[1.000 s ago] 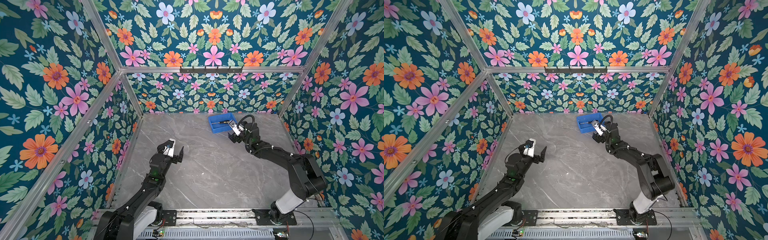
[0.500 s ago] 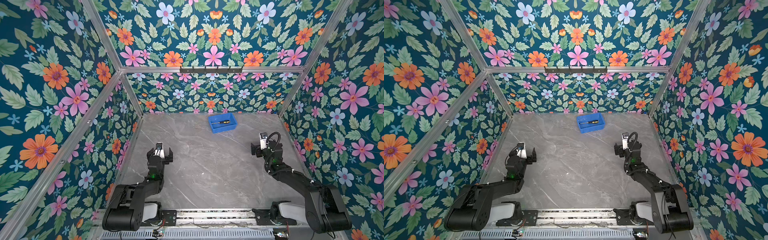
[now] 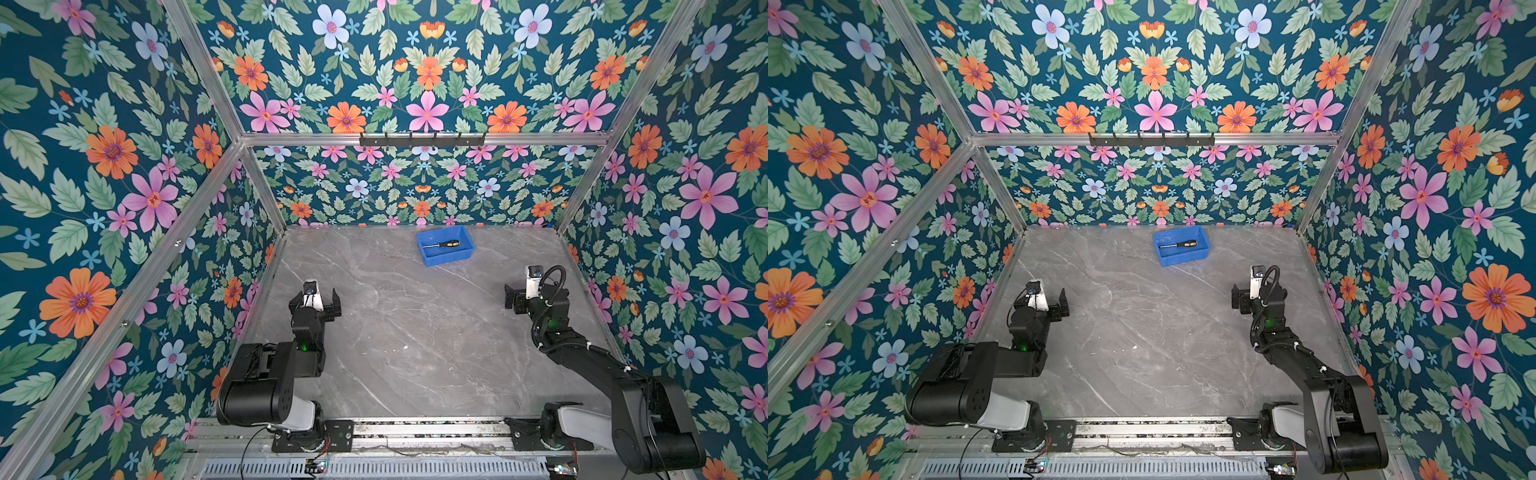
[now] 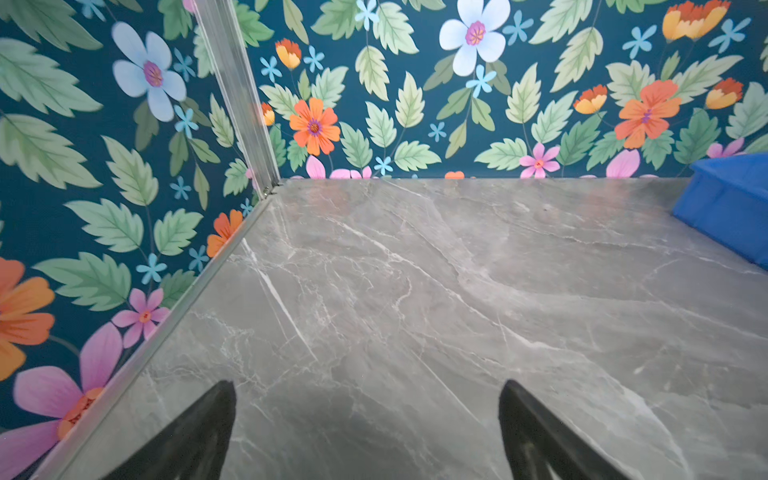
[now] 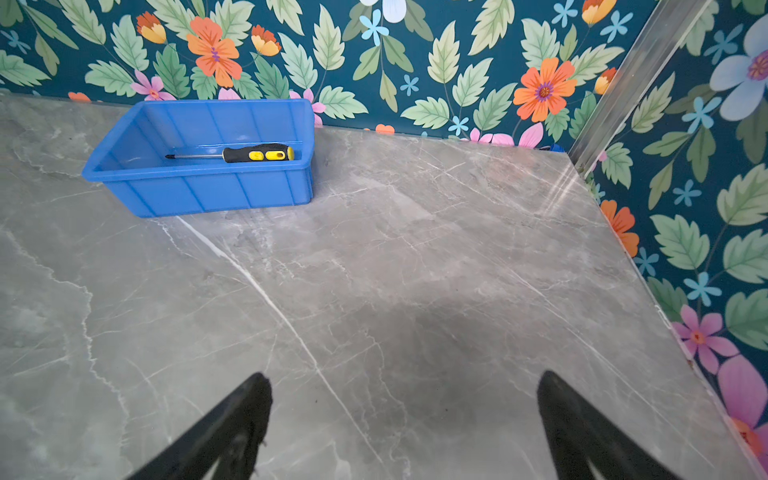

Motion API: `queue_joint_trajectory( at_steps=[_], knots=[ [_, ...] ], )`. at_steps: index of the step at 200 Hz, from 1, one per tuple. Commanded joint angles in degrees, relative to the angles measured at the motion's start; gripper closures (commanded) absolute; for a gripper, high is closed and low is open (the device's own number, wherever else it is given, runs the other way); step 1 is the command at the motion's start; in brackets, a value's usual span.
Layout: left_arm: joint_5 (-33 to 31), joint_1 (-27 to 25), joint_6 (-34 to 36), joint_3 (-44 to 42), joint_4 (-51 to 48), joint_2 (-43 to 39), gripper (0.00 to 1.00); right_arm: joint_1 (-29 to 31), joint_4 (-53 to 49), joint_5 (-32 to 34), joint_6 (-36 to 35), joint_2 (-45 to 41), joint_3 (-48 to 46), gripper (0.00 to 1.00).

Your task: Put the screwdriver in the bin

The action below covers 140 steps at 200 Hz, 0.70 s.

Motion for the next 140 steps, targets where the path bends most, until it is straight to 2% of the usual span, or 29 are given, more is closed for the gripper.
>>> queue_joint_trajectory(
  at_steps=[1, 20, 32, 50, 57, 71, 76, 83, 94, 106, 118, 140],
  knots=[
    [1.87, 0.09, -0.77, 0.3, 5.85, 3.05, 0.0, -0.09, 2.25, -0.55, 2.66, 0.22, -1.02, 0.01],
    [2.54, 0.09, -0.28, -0.27, 13.33, 8.11, 0.0, -1.32, 9.9, -0.67, 3.93, 3.12, -4.78, 0.01],
    [2.3, 0.35, -1.05, 1.12, 5.79, 5.82, 0.0, -1.66, 15.41, -0.18, 4.43, 6.14, -6.77, 0.01],
    [2.33, 0.49, -1.03, 3.55, 3.87, 7.05, 0.0, -2.14, 20.8, -0.45, 4.63, 10.55, -7.26, 0.01],
    [1.48, 0.82, -1.96, 4.06, 1.22, 6.58, 0.0, -3.53, 19.72, -2.01, 5.9, 10.88, -6.94, 0.01],
    [1.59, 1.12, -1.92, 3.86, 3.82, 7.32, 0.0, -5.92, 23.48, -3.87, 7.96, 13.62, -7.11, 0.01],
    [1.62, 1.14, -1.93, 3.94, 2.92, 7.07, 0.0, -6.28, 21.96, -4.47, 8.28, 13.01, -6.93, 0.01],
    [1.63, 1.12, -1.96, 3.82, 2.97, 7.08, 0.0, -6.29, 18.36, -4.54, 8.15, 11.77, -6.3, 0.01],
    [1.53, 1.13, -1.91, 3.79, 3.44, 7.15, 0.0, -6.3, 22.43, -4.37, 8.23, 13.23, -6.94, 0.01],
    [1.36, 1.06, -1.83, 3.75, 3.65, 7.1, 0.0, -6.32, 18.67, -4.35, 8.09, 12.04, -6.3, 0.01],
    [1.31, 1.03, -1.74, 3.68, 3.62, 7.1, 0.0, -6.26, 21.46, -4.26, 8.07, 12.97, -6.75, 0.01],
    [1.08, 0.95, -1.7, 3.76, 3.58, 7.17, 0.0, -6.32, 20.62, -4.34, 7.82, 12.62, -6.62, 0.01]
  ],
)
